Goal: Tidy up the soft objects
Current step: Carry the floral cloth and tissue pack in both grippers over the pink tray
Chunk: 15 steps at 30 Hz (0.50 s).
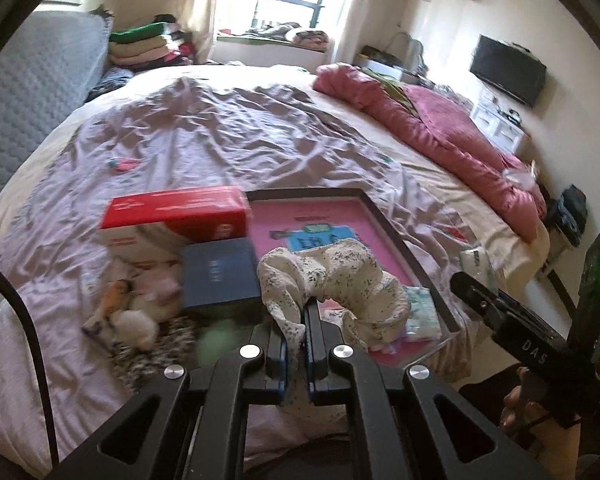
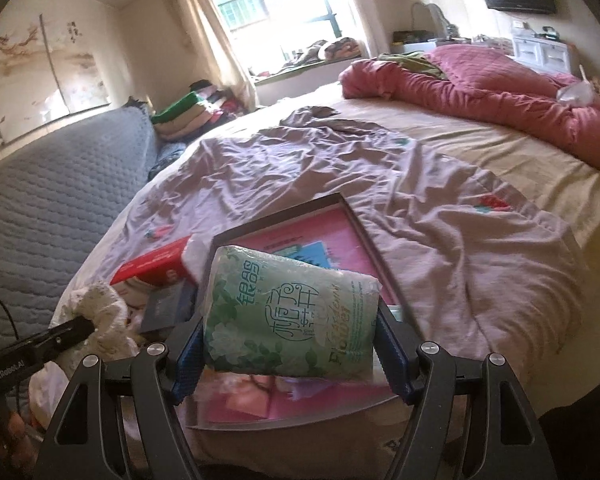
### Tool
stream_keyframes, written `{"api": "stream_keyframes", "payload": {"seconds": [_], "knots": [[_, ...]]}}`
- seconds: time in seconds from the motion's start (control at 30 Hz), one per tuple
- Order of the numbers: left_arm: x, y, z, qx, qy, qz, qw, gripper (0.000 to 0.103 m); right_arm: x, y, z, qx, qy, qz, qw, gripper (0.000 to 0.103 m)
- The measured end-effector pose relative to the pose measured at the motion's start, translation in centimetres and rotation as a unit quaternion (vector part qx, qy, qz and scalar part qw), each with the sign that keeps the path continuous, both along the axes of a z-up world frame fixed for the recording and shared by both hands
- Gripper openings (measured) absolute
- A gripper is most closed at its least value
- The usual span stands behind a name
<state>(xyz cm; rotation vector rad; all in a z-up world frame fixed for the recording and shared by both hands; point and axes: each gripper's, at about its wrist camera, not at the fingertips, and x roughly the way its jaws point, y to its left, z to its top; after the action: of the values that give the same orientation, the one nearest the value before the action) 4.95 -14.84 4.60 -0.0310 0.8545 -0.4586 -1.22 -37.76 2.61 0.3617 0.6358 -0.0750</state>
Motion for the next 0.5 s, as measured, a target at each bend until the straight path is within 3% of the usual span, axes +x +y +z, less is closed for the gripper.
{"api": "stream_keyframes", "payload": {"seconds": [0.5], "knots": [[3.5, -7.4, -5.0, 0.031, 0.065, -0.043, 0.9965, 0.007, 0.0, -2.2, -1.0, -0.029, 0.007, -0.015, 0.999, 0.075]]}}
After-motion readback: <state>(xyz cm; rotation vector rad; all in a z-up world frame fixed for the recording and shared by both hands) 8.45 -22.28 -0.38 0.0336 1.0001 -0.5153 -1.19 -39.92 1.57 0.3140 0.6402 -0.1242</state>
